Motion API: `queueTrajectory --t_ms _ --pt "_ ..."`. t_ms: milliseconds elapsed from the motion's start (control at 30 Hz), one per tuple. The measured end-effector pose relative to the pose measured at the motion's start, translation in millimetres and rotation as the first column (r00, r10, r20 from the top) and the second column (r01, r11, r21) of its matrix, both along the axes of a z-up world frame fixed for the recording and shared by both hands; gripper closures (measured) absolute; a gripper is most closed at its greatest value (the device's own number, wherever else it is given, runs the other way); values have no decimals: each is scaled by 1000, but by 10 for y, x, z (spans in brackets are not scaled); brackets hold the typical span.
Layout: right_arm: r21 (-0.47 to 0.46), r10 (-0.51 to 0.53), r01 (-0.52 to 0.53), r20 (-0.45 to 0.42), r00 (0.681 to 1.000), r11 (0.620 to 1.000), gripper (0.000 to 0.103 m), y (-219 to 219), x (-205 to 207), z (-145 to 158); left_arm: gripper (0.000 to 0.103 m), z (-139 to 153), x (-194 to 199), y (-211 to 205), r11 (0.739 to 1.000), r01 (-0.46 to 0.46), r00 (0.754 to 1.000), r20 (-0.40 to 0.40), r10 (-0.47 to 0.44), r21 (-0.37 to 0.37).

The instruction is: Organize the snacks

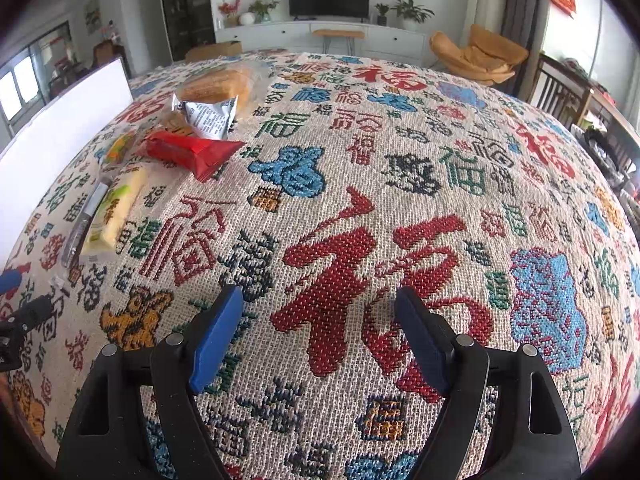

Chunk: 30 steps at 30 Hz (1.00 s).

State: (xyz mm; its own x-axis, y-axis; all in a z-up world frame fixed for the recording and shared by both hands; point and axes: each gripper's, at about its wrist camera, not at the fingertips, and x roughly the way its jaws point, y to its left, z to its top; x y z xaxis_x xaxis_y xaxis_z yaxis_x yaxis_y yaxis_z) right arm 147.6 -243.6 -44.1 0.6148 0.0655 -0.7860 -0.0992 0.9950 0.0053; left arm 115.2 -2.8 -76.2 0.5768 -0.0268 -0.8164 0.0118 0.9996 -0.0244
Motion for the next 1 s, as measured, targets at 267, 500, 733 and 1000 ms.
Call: queueTrajectory --t_ms 267,500,733,1000 --pt "0 0 0 0 1000 1000 22 -1 0 -1 0 1 -1 1 1000 1 1000 -1 -1 1" --pt "1 0 0 0 1000 1000 22 0 1 0 0 -6 6 -3 1000 5 1000 -4 -5 3" --pt "1 0 0 0 1000 1000 22 0 1 3 0 -7 7 -3 1000 5 1000 -4 -5 3" --pt "1 0 0 0 1000 1000 22 -1 1 4 0 -9 6 -4 1000 5 1000 -3 -5 3"
